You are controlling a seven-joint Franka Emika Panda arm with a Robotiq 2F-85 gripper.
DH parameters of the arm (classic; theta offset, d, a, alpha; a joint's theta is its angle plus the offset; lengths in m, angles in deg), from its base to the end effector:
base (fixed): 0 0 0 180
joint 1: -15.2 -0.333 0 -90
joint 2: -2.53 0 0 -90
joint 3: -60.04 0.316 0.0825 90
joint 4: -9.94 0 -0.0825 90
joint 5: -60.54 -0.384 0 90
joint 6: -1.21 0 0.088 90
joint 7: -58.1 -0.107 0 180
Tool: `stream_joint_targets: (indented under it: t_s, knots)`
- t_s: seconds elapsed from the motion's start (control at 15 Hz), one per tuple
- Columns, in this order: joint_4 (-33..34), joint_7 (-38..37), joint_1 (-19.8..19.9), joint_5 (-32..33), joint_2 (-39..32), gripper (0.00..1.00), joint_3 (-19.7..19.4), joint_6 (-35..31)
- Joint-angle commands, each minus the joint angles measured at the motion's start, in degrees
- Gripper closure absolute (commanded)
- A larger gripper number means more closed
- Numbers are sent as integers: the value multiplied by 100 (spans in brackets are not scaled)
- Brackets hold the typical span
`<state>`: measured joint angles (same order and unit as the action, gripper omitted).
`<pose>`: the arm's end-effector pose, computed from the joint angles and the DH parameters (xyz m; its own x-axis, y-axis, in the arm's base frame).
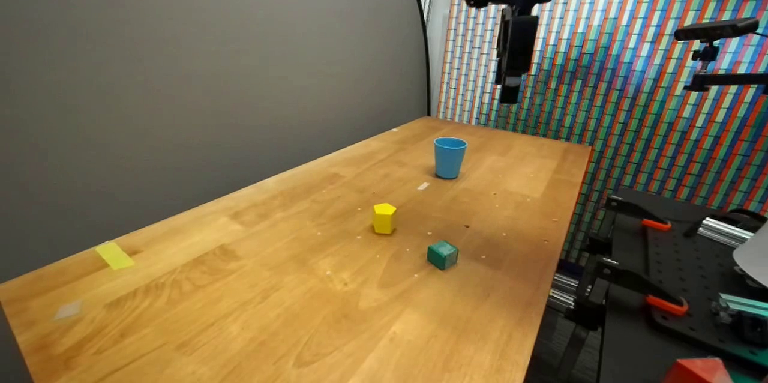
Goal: Put the yellow block in the blue cup
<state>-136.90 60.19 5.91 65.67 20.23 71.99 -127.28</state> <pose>0.3926 0.1480 0.3703 0.8994 0.4363 -0.0278 0.4360 -0.8904 0.1306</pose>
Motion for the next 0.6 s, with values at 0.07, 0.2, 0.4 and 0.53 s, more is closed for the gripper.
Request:
stream_joint_targets:
  t_s: [0.07,0.2,0.4,0.53]
  knots:
    - [941,386,-292,-250,-1695,0,11,-512]
    - [1315,499,-314,-264,-2304,0,30,-596]
    - [1909,898,-277,-492,-3117,0,85,-601]
    - [2268,1084,-248,-557,-3534,0,124,-581]
